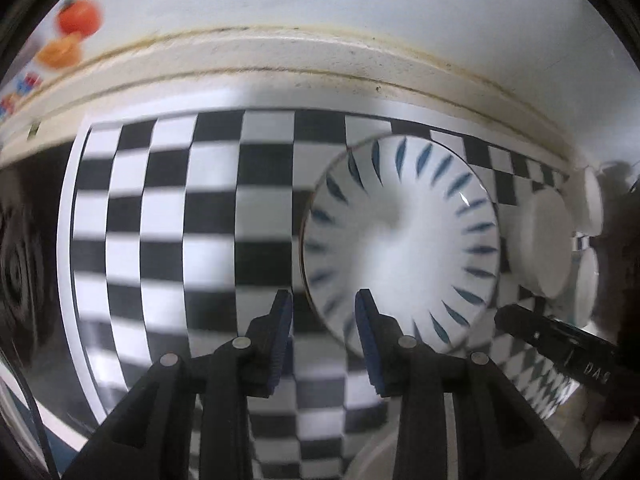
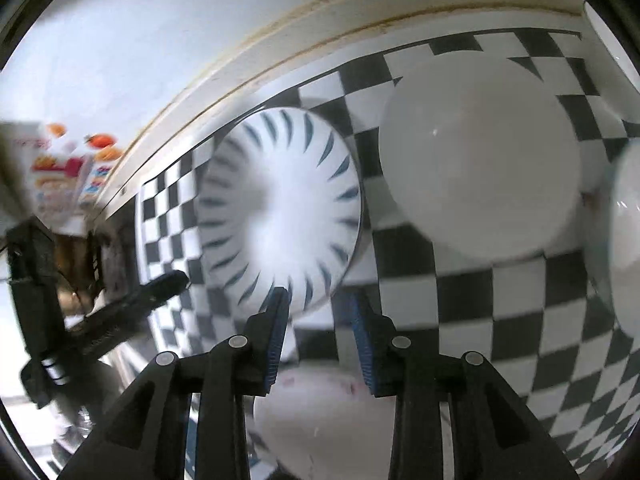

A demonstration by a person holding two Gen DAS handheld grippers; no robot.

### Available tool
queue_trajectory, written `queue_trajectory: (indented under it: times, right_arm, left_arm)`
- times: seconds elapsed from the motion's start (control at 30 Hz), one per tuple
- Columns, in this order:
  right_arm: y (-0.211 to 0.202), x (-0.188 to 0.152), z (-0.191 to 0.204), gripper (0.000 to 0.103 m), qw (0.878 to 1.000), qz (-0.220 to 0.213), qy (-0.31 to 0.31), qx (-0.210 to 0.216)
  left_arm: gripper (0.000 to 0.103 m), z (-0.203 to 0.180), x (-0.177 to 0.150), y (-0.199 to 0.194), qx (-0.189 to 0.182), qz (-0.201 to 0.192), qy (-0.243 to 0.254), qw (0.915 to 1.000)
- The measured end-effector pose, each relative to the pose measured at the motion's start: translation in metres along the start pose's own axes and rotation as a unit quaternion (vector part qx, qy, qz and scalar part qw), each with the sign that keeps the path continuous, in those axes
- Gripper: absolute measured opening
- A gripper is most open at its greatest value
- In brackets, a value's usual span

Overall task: Organize plates and bowls
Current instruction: 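Grasp the blue-striped plate rim with the left tool while the right tool grips it too, then carry the blue-striped plate with the left tool while the right tool lowers it onto the pink-rose plate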

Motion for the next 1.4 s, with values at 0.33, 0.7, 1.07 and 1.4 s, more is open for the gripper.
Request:
queue_trajectory:
  times: [0.33,0.7,1.07,1.4]
  right_arm:
    - [0.048,0.018,-0.014,0.035,0.998,0.014,0.053,-0.038]
    - [0.051,0.025,-0.020,0.014,0.997,-0.006,0.065,-0.045]
    - [0.042,0.019,-0.015,0.011,0.999,0.004,0.045,-0.024]
    - [0.012,0.012,-0.001,0.011,1.000,-0.009,0.014,-0.019]
  left_arm:
    - [0.034,-0.007,0.053,0.058,0.023,0.065,0.053,0.9963]
    - [0.025,-0.017,0.050,0.061,-0.020,0.050,0.070,0.9961]
    - [0.025,-0.006,0.000,0.038,-0.034,0.031,0.052,0.9976]
    - [0.025,-0.005,-0.017,-0.007,-0.030,0.001,0.053,0.9982]
Point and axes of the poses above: each gripper's, at about its wrist camera, not at the fingertips, and y roughly the way its jaws point, z to its left, x to its top, the point moved 6 cm from there along y, roughly the way its jaws point, and after that the axes turned 5 degrees about -y, right-handed, at the moved point
